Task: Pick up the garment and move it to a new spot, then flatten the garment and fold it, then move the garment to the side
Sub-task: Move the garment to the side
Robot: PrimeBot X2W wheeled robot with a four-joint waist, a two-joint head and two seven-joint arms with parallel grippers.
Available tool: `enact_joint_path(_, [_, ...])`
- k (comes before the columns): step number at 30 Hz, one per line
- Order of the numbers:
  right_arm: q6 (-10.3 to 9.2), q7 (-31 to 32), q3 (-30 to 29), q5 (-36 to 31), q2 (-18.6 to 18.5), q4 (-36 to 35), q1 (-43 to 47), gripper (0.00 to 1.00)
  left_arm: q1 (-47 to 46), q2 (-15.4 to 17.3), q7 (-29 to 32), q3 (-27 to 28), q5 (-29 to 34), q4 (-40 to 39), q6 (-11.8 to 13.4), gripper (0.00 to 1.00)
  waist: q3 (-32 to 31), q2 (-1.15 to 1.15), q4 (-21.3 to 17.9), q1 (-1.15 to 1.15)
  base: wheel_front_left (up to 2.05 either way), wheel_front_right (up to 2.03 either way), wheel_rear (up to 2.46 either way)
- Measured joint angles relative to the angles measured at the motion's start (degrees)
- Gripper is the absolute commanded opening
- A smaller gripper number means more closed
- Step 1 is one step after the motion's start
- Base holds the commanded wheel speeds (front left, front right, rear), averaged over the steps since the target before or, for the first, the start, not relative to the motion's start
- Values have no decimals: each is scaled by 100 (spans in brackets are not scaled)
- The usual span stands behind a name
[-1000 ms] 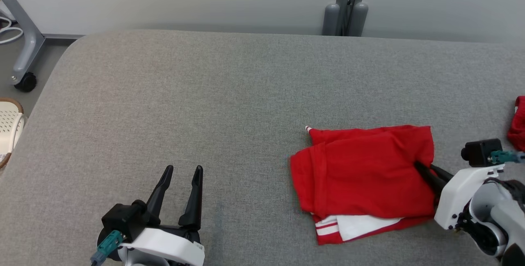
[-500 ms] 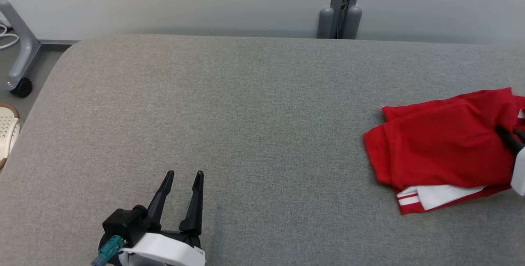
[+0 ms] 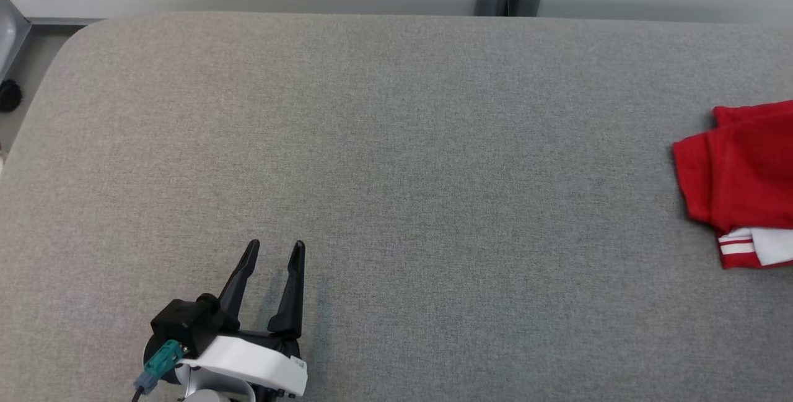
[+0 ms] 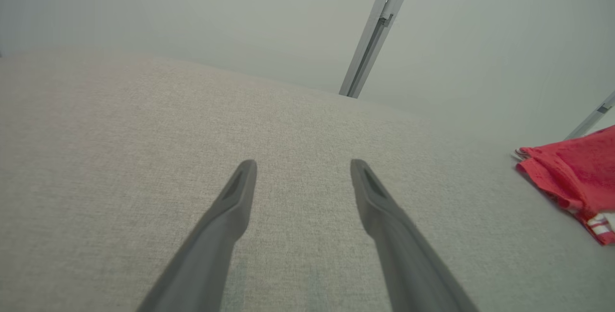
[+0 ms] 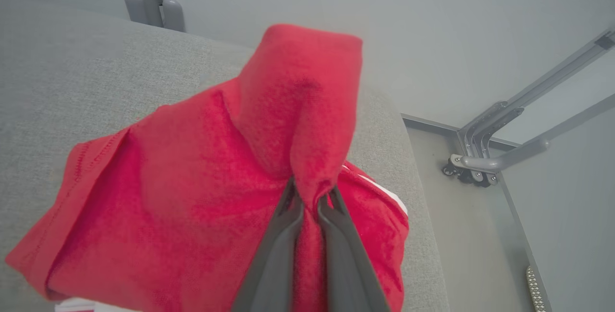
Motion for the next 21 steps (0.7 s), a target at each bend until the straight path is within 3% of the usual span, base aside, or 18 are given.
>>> enact_joint_path(9, [1, -113, -132, -488, 15, 1000, -404, 0, -153, 0, 0, 30, 33, 21, -25, 100, 247, 0, -126, 0, 0, 0, 0])
enact_joint_path(21, [0, -274, -271, -1024, 446, 2125, -741, 0, -270, 0, 0, 5, 46, 12, -45, 100, 479, 0, -253, 0, 0, 0, 0])
